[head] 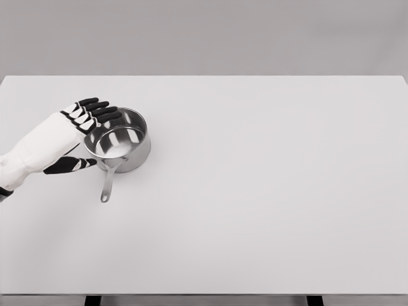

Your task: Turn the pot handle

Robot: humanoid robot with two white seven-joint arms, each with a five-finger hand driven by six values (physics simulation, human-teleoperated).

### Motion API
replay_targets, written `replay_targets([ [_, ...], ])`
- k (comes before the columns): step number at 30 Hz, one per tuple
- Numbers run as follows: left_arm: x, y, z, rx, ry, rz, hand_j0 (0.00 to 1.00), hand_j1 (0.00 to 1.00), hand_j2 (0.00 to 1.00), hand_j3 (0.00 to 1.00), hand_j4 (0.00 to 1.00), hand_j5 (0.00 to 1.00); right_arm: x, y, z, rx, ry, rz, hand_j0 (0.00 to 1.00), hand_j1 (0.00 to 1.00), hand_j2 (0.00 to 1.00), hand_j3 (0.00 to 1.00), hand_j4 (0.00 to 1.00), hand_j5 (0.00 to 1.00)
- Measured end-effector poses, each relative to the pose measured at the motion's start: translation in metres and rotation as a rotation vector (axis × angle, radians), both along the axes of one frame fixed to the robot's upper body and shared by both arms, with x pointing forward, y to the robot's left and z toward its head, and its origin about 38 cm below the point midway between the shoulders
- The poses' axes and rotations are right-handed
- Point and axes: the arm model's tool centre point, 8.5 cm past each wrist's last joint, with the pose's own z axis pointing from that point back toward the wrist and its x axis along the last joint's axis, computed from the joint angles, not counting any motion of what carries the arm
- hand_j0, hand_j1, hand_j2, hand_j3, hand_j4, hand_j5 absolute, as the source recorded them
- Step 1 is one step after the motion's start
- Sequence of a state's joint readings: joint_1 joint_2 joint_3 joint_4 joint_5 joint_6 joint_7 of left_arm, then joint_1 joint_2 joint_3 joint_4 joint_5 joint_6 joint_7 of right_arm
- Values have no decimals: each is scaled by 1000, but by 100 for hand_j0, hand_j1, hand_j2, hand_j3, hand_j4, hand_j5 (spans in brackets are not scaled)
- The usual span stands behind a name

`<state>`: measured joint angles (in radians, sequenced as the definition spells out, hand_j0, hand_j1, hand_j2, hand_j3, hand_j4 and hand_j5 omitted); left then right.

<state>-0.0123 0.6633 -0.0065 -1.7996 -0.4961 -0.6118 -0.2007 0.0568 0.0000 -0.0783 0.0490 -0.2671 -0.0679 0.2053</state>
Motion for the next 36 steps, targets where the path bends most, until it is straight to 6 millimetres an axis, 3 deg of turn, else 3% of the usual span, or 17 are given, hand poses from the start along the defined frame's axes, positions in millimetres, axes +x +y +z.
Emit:
replay_targets([
  [9, 1, -5, 1, 2, -4, -12, 100, 100, 100, 100, 100, 100, 0, 0, 0, 0, 0, 0, 100, 100, 100, 100, 100, 100],
  [23, 7, -67, -18, 18, 12, -155, 100, 100, 100, 100, 100, 100, 0, 0, 0, 0, 0, 0, 100, 100, 100, 100, 100, 100],
  [36, 2, -85, -37, 105, 18, -174, 100, 100, 100, 100, 100, 100, 0, 0, 0, 0, 0, 0, 100, 100, 100, 100, 100, 100],
])
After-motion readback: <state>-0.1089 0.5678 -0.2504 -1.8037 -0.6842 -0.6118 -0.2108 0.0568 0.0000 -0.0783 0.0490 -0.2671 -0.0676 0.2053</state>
